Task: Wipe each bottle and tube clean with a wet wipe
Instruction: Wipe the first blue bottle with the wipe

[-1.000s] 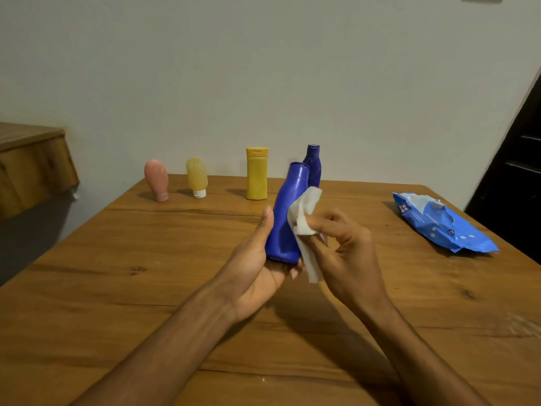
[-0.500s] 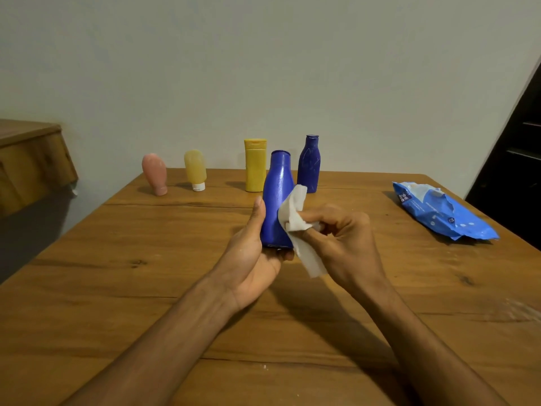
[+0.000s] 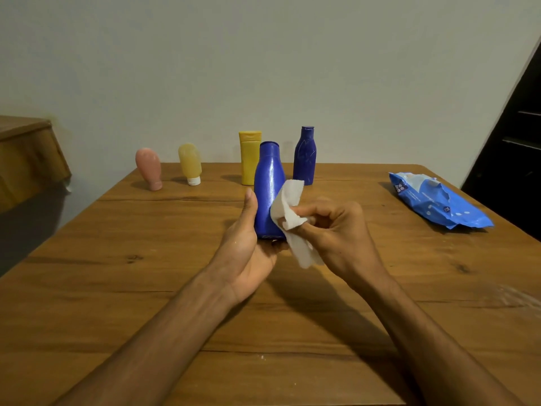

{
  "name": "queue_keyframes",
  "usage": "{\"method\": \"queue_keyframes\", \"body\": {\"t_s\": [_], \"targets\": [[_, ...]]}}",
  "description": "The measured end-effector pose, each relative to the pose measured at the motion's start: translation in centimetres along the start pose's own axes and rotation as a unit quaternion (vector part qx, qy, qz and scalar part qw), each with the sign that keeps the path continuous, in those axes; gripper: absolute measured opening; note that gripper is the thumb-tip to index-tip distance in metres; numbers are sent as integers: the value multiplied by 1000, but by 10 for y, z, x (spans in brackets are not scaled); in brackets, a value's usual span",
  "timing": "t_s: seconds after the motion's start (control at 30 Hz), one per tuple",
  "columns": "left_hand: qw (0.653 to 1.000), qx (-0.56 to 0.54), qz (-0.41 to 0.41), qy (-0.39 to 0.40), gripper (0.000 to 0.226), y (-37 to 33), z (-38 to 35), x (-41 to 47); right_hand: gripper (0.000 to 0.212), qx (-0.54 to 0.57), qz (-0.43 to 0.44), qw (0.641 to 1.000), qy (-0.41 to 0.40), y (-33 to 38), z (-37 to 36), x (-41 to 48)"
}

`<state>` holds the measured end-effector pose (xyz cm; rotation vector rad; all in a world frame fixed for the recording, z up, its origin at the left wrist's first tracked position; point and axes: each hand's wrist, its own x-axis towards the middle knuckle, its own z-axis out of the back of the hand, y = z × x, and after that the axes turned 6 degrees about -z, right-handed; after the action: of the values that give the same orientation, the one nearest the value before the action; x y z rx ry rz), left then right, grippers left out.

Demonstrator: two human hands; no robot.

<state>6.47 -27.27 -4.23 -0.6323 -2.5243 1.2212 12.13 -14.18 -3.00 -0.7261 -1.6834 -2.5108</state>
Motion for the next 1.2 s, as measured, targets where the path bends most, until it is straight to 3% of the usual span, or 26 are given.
{"method": "queue_keyframes", "body": {"t_s": [0.07,0.23,0.37,0.53,0.67,0.9,1.0,1.2], "targets": [[1000,-4,2,-5,58,-2,0,0,18,-28,10,999,25,0,0,0],[1000,1,-8,7,54,4,-3,-2,16,-18,8,999,-44,-1,1,1],[1000,1,-3,8,53,1,-2,-3,18,-48,15,998,28,0,1,0],[999,35,-8,38,49,9,-2,-5,15,5,15,998,-63,0,2,1],[998,53,-17,40,44,7,-1,-5,17,-39,44,998,0,2,1,0],[986,144,8,79,50,13,-2,-11,18,14,62,983,-173,-1,4,3],[978,187,16,91,60,13,-1,-11,18,25,65,976,-209,-1,5,4],[995,81,5,50,42,7,-4,-9,18,-50,74,993,-75,-2,-6,-1]]}}
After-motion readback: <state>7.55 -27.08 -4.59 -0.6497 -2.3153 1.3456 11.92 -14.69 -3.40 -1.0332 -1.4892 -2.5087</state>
